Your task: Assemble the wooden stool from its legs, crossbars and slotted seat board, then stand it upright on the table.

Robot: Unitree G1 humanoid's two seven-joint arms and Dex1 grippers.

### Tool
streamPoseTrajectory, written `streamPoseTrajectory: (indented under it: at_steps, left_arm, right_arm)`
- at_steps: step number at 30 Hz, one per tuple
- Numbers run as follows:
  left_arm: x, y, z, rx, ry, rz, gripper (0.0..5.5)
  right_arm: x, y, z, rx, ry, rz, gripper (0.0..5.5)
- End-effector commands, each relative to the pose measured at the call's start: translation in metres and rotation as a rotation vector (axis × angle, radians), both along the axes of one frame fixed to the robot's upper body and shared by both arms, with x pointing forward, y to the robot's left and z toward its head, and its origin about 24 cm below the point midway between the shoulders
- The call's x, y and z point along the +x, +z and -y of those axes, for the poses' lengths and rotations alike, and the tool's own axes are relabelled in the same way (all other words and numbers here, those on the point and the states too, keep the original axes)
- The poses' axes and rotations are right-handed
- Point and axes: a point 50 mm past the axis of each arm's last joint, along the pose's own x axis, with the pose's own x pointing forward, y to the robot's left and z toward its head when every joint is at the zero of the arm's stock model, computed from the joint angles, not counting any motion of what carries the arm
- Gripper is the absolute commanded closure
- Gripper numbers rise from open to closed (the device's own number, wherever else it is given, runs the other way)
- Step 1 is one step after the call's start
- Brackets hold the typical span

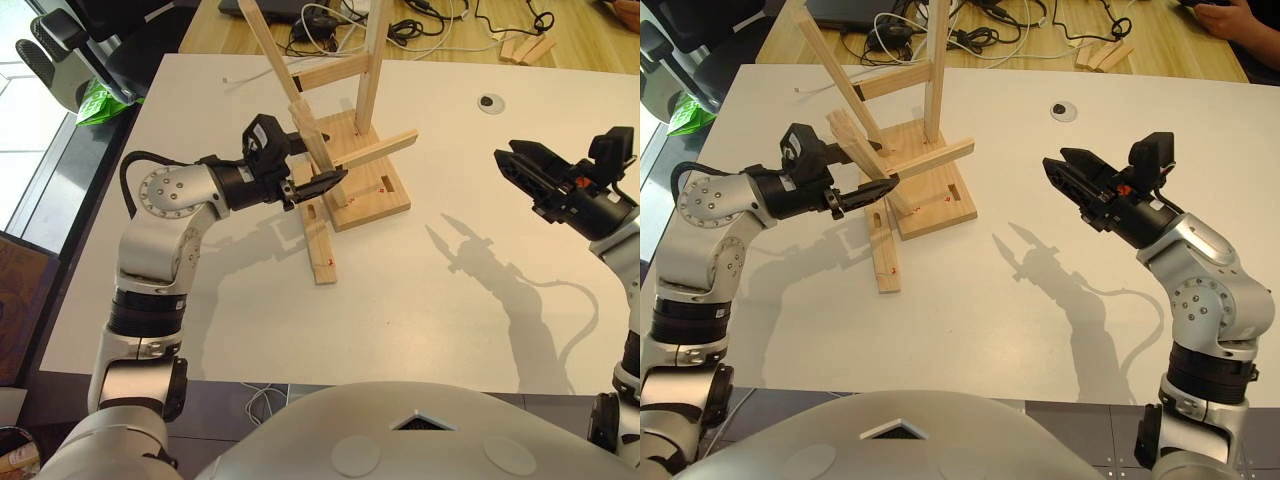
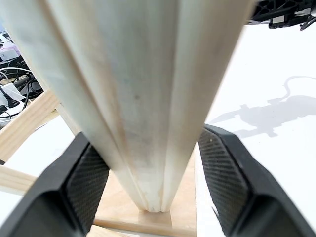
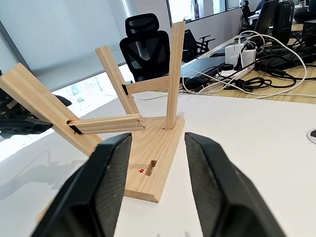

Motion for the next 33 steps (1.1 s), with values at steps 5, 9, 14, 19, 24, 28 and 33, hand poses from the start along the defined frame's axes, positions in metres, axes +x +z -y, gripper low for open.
streamPoseTrajectory:
  at_steps: [5, 9, 14, 19, 24, 28, 33]
  left_arm:
    - [0.004, 0.017, -0.015, 0.001, 0.057, 0.035, 2.61]
    - [0.003, 0.027, -0.018, -0.016, 0.054, 0.043, 2.61]
    - [-0.001, 0.051, -0.017, -0.113, 0.03, 0.03, 2.61]
    - [-0.004, 0.065, -0.013, -0.181, 0.01, 0.009, 2.61]
    - [-0.006, 0.054, -0.012, -0.14, 0.015, -0.024, 2.61]
    - [-0.006, 0.047, -0.016, -0.112, 0.031, -0.03, 2.61]
    - [-0.002, 0.043, -0.017, -0.099, 0.052, -0.018, 2.61]
  right_arm:
    - [-0.002, 0.002, 0.0, 0.003, -0.002, 0.012, 3.53]
    - [-0.003, 0.002, 0.001, 0.003, -0.004, 0.013, 3.53]
    - [-0.004, 0.002, 0.003, 0.005, -0.016, 0.014, 3.53]
    - [-0.004, 0.002, 0.003, 0.006, -0.021, 0.015, 3.53]
    - [-0.002, 0.003, 0.002, 0.003, -0.012, 0.018, 3.53]
    - [-0.002, 0.003, 0.003, 0.002, -0.011, 0.017, 3.53]
    - [-0.001, 0.003, 0.002, 0.003, -0.007, 0.018, 3.53]
